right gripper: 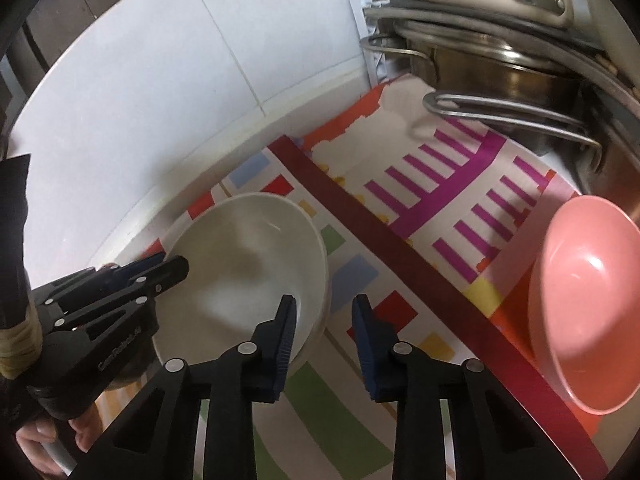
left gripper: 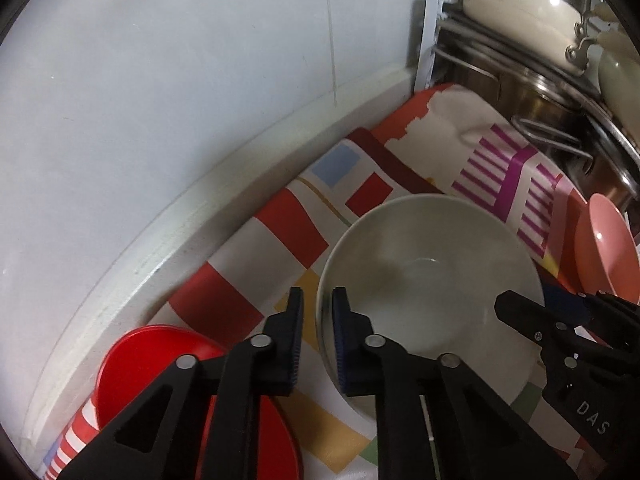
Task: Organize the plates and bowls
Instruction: 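Close the left tool on the white bowl rim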
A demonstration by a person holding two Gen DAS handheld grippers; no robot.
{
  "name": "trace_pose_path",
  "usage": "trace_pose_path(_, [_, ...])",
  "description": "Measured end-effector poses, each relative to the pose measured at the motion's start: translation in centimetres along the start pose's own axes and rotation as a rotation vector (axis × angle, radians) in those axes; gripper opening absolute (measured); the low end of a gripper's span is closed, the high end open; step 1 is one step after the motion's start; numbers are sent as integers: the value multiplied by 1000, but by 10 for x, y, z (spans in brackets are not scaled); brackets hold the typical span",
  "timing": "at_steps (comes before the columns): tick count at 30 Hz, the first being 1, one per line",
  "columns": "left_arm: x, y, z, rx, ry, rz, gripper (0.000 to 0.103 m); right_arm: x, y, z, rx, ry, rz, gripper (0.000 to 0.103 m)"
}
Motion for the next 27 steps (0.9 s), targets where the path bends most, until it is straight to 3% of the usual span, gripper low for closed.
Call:
trace_pose_path(6, [-7,-6,-1,-20,0,-26,11,-6,3,0,9,9,-7,19])
trace_pose_path(11, [-8,-11,2,-47,-11,-93,12,-7,6,-1,19,10,38,16])
trace_pose_path(16, [-6,-10,6,-42,-15,-91,12,-4,2,1,8,19,31,15])
trace_pose_path(27, [41,-7,43,-5,-88,-107,12,33,14,27,56,-15,25,15])
Point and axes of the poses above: each gripper's, at about its wrist camera, not at the fingertips, and x roughly against the way its jaws point, y to its left, z to its underside, the point moved 2 cm from there along -x, roughly the way its jaws point, and after that the axes turned 15 degrees about y, right-handed, at the moved point
